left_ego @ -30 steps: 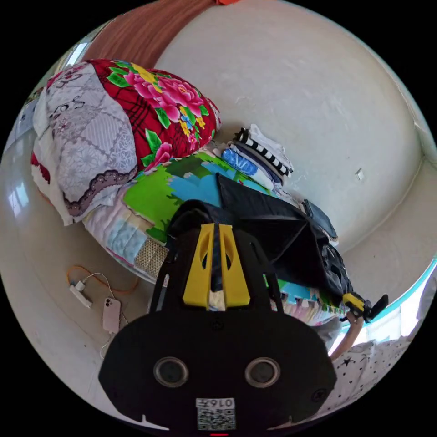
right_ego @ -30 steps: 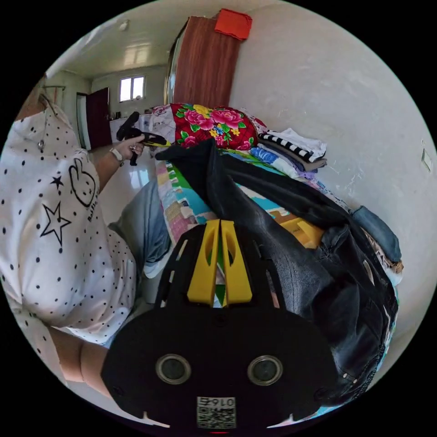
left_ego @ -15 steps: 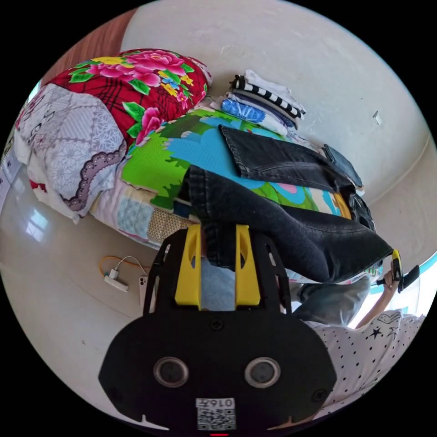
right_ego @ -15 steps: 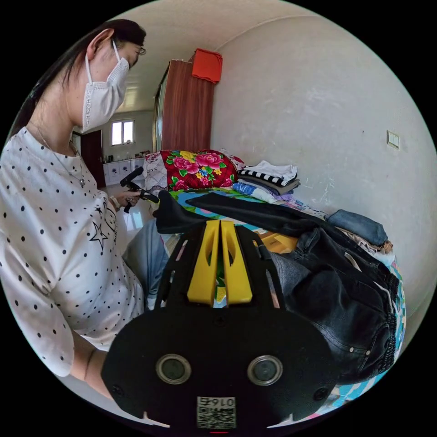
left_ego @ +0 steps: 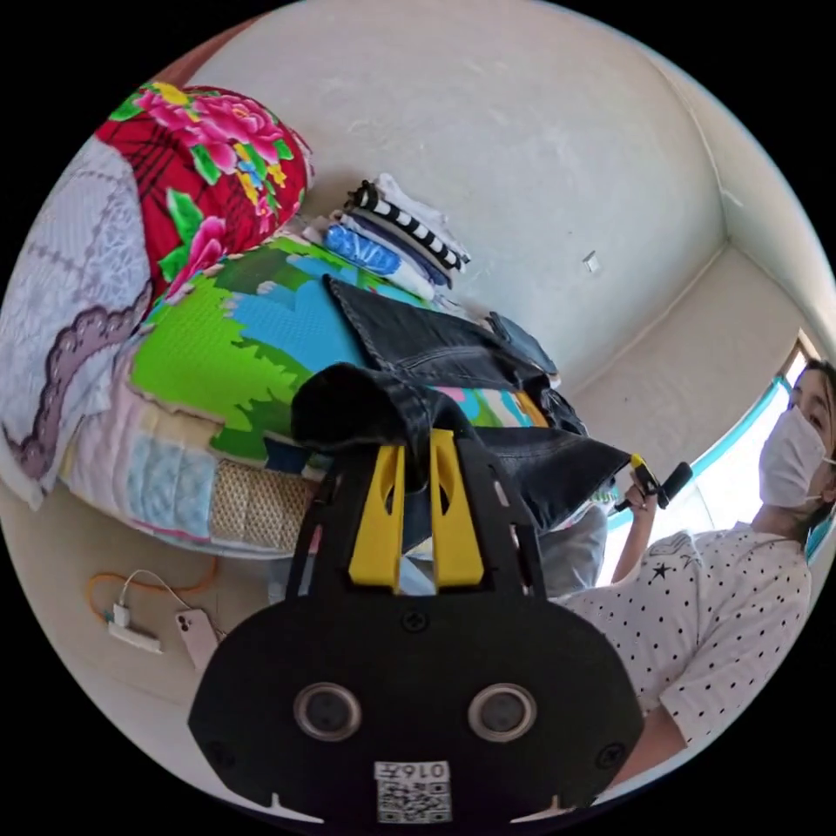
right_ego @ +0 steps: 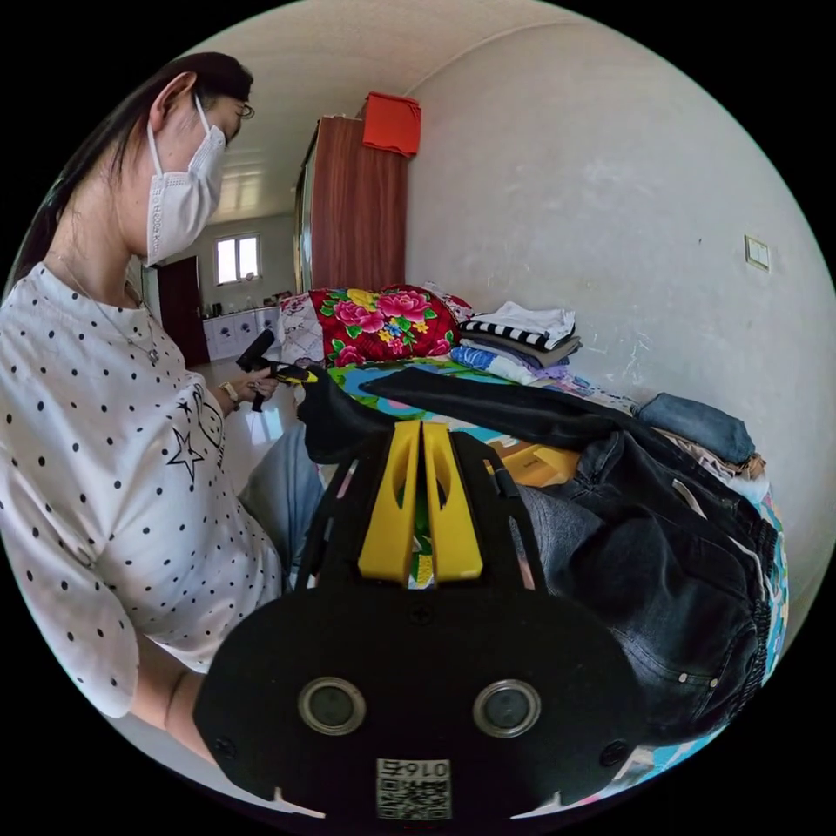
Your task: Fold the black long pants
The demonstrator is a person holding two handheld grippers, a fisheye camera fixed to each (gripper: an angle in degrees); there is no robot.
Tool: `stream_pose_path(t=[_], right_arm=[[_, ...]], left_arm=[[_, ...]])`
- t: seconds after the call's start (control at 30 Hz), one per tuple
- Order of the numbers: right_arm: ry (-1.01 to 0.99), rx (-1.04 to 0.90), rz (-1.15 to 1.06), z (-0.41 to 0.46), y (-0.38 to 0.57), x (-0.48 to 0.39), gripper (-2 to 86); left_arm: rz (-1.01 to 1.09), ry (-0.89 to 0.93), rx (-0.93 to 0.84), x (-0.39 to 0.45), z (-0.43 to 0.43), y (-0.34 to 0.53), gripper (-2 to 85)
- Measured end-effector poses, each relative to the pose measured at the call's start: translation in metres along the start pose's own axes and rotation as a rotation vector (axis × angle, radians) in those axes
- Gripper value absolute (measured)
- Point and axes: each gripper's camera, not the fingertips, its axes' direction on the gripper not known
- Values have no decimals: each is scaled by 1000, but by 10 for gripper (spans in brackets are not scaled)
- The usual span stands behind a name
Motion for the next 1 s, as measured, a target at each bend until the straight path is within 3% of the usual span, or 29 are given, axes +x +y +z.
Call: stream_pose_path(t=[0.13, 0.27, 0.4, 0.5, 0.57, 0.73, 0.77, 0.9, 1.0], right_arm=[[18, -53, 32, 13, -7, 11, -3], [137, -135, 59, 52, -49, 31, -3], [554, -62, 1, 71, -90, 11, -3], [660, -42, -188, 78, -77, -30, -3], [583, -107, -249, 89, -58, -44, -3], [-86, -427, -77, 141, 10, -31, -4], [-116, -431, -56, 145, 17, -28, -4], [-166, -277, 96, 131, 40, 1, -3], [-157, -131, 147, 112, 50, 16, -2]], left_arm=[[42, -77, -183, 4, 22, -82, 32], [160, -76, -256, 45, 30, -198, 27], [332, -142, -225, 104, 8, -261, 36], [399, -247, -460, 109, 32, -268, 44], [320, -282, -635, 73, 71, -248, 32], [78, -378, -965, -37, 155, -168, -4], [19, -395, -993, -60, 166, -154, -6], [-74, -406, -857, -88, 163, -153, -5], [12, -395, -622, -67, 157, -177, 11]])
